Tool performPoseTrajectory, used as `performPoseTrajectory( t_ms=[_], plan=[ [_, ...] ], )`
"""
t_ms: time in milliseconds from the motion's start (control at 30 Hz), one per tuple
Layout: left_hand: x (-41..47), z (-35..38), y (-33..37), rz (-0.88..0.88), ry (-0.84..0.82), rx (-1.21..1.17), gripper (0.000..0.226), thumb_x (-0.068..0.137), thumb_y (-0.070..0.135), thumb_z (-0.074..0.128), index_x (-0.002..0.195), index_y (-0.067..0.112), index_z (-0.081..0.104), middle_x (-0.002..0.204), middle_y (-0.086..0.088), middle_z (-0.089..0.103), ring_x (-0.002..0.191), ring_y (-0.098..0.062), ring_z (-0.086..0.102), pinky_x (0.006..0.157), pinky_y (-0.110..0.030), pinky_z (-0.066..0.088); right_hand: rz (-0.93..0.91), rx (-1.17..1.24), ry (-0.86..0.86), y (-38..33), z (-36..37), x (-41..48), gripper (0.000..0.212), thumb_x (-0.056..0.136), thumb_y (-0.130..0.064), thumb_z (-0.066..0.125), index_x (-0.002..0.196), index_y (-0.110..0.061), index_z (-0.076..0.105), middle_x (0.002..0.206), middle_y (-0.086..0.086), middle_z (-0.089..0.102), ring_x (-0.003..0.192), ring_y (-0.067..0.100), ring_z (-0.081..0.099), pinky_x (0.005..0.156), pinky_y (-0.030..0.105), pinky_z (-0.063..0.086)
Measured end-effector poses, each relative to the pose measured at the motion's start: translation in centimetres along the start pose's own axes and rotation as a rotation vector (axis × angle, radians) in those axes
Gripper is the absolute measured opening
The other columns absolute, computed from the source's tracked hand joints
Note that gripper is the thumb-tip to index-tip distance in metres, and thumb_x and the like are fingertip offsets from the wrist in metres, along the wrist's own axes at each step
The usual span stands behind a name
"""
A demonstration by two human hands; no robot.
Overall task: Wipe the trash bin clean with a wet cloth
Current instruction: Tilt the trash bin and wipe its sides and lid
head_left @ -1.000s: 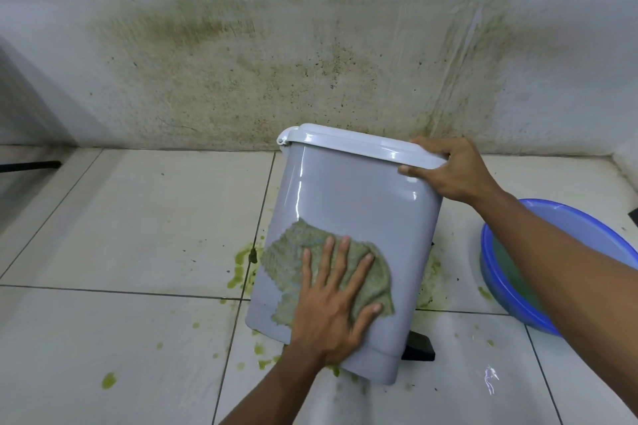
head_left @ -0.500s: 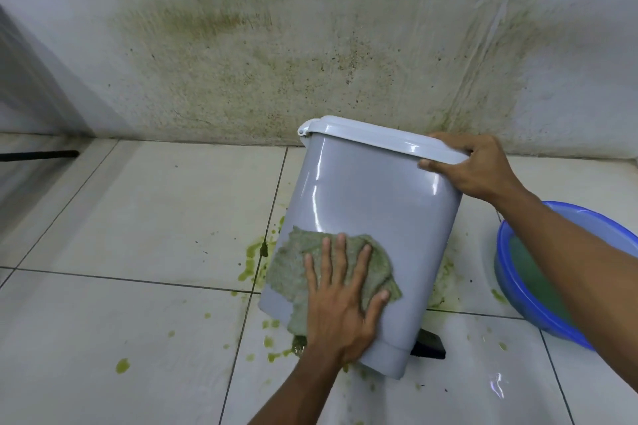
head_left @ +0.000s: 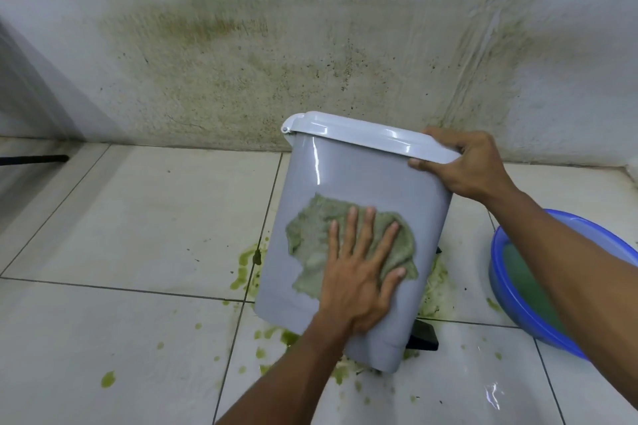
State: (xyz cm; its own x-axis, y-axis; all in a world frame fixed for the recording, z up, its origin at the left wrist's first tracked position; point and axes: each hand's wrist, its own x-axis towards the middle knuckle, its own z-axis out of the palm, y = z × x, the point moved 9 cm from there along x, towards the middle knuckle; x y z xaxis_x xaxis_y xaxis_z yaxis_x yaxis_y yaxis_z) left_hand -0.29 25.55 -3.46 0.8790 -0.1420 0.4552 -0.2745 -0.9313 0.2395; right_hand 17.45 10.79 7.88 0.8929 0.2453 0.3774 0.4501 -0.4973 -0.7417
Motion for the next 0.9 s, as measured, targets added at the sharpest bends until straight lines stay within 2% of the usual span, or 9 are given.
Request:
performPoseTrajectory(
  t_ms=[100,267,400,467,633,700,767,833,900],
  plan=[
    [4.3,-2.0,-2.1,-0.081,0.092,-0.045,0.064,0.105,0.049,0.041,0.163,0.025,0.027,0.173,-0.012,0.011,0.161,-0.032,0.003,0.129,-0.053,0.002,-0.060,0.008,0.008,-1.7,0.1,0.0,0.053,0.063,-0.035,0.091,0.109,-0.014,0.076,0.100,-0.005,0.072,0.094,0.005,0.066,0.084,0.007,0.047],
    [6.1,-4.0,-5.6,-0.306,0.210,-0.021,0.071,0.104,0.056,0.037,0.165,0.022,0.023,0.174,-0.013,0.006,0.161,-0.032,-0.002,0.129,-0.052,-0.003,-0.170,-0.075,0.026,-4.9,0.3,-0.1,0.061,0.062,-0.036,0.093,0.114,-0.010,0.074,0.107,0.004,0.074,0.096,0.021,0.070,0.091,0.037,0.056],
    [5.5,-4.3,-5.7,-0.309,0.243,0.028,0.078,0.102,0.068,0.030,0.165,0.025,0.020,0.174,-0.012,0.005,0.161,-0.032,-0.002,0.128,-0.053,-0.006,-0.240,-0.100,0.047,-6.3,0.1,-0.9,0.064,0.063,-0.043,0.090,0.114,-0.009,0.074,0.105,-0.008,0.070,0.094,0.013,0.069,0.088,0.029,0.055],
    [5.3,-4.6,-5.6,-0.310,0.273,-0.030,0.072,0.104,0.062,0.032,0.165,0.024,0.023,0.174,-0.012,0.008,0.161,-0.030,0.000,0.129,-0.051,-0.003,-0.255,-0.101,0.060,-6.6,-0.2,-1.4,0.059,0.065,-0.041,0.090,0.112,-0.011,0.074,0.103,-0.006,0.072,0.091,0.015,0.070,0.085,0.034,0.057],
    [4.4,-6.5,-8.1,-0.640,0.495,-0.477,0.057,0.108,0.036,0.037,0.162,0.021,0.028,0.173,-0.007,0.015,0.161,-0.019,0.006,0.129,-0.051,0.009,-0.299,-0.122,0.089,-7.6,-0.4,-2.3,0.051,0.068,-0.037,0.090,0.110,-0.013,0.075,0.103,0.001,0.076,0.090,0.018,0.071,0.082,0.037,0.057],
    [4.3,-7.8,-9.4,-0.806,0.653,-0.750,0.056,0.107,0.042,0.032,0.162,0.026,0.029,0.171,-0.004,0.023,0.160,-0.019,0.016,0.128,-0.050,0.019,-0.325,-0.117,0.100,-8.2,-0.4,-2.8,0.051,0.070,-0.038,0.089,0.110,-0.011,0.075,0.102,0.002,0.075,0.088,0.019,0.071,0.079,0.032,0.056],
    [5.6,-10.3,-9.4,-0.812,0.767,-0.882,0.053,0.107,0.049,0.030,0.159,0.040,0.025,0.170,-0.001,0.027,0.158,-0.021,0.022,0.126,-0.049,0.025,-0.374,-0.119,0.110,-9.1,-0.4,-3.4,0.053,0.071,-0.041,0.086,0.111,-0.010,0.075,0.102,0.004,0.075,0.085,0.019,0.071,0.076,0.029,0.055],
    [8.0,-13.0,-8.5,-0.672,0.731,-0.750,0.050,0.108,0.047,0.030,0.157,0.042,0.021,0.170,0.008,0.015,0.161,-0.015,0.006,0.131,-0.045,0.007,-0.436,-0.144,0.119,-10.3,-0.4,-4.1,0.056,0.070,-0.040,0.086,0.113,-0.006,0.074,0.108,0.007,0.074,0.089,0.020,0.071,0.080,0.029,0.055],
    [10.0,-14.4,-7.6,-0.570,0.513,-0.395,0.053,0.108,0.044,0.030,0.159,0.030,0.031,0.170,0.006,0.016,0.160,-0.017,-0.004,0.128,-0.041,-0.014,-0.487,-0.159,0.129,-11.4,-0.3,-4.9,0.057,0.070,-0.036,0.086,0.113,-0.002,0.073,0.111,0.011,0.073,0.093,0.024,0.071,0.083,0.035,0.057]
  ],
)
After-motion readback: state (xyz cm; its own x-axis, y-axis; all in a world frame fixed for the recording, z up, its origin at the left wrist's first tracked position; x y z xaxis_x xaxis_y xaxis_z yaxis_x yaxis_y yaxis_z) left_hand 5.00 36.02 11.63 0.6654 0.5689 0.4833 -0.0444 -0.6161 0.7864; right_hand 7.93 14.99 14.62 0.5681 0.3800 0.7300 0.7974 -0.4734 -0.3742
